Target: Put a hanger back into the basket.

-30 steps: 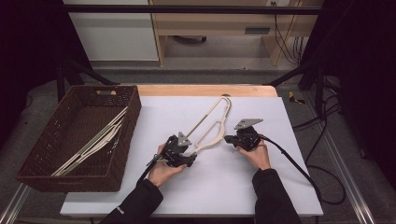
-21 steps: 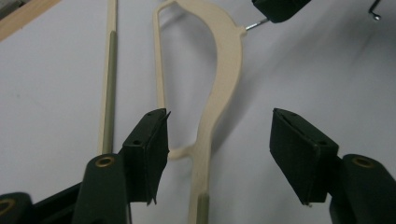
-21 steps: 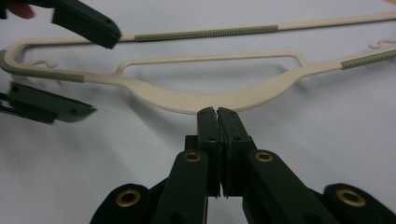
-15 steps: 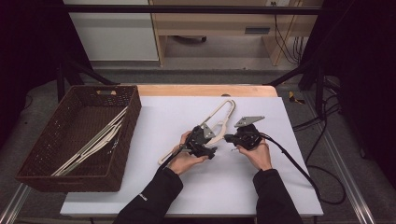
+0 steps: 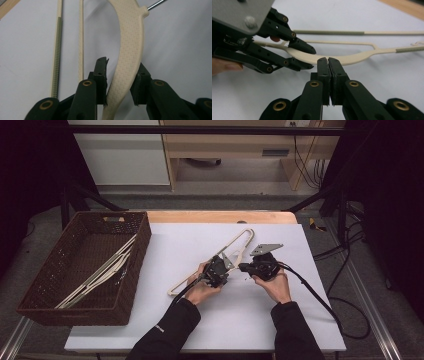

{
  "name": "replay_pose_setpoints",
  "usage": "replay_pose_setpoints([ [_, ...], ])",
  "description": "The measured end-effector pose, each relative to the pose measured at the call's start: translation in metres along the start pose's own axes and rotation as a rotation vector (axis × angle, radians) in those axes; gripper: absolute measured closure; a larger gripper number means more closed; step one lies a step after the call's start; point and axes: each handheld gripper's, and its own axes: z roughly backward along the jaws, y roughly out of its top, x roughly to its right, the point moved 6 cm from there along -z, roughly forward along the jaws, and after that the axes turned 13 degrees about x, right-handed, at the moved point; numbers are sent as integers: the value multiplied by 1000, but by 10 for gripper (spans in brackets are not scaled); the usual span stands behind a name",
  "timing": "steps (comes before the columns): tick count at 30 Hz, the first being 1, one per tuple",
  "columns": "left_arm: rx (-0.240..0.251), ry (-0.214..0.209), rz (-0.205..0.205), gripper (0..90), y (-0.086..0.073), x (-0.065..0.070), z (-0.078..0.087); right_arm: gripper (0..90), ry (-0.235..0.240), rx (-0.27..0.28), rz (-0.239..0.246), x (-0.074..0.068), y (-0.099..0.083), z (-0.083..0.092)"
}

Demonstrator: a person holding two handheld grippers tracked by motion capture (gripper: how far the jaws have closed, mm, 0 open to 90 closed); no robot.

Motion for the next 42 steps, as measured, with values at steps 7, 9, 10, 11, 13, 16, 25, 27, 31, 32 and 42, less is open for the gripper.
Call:
replay_pose_setpoints([
  [7,25,-1,-14,741,4,-4,16,702,-10,179,7,1,22,26],
  [9,44,8,-3,760,6,-9,23,645,-13,245,-5,2,30,39],
  [10,65,17,17,767,8,-15,30,617,-20,268,-11,3,33,44],
  [11,65,17,17,786,8,-15,30,617,-20,268,-11,3,33,44],
  [13,79,38,23,795,9,-21,36,554,-48,356,-45,7,41,66],
  [16,94,50,43,816,9,-29,44,491,-83,385,-59,10,39,79],
  [25,144,72,139,858,1,-58,70,315,-119,406,-127,15,21,99],
  [27,177,69,176,859,-2,-61,77,288,-124,395,-127,12,18,102],
  [31,200,59,207,859,-8,-66,97,238,-125,391,-129,5,13,105],
  [32,206,56,207,860,-9,-67,103,226,-124,397,-137,3,13,105],
  [42,286,-8,253,859,-19,-67,160,111,-124,386,-156,-15,-2,107],
])
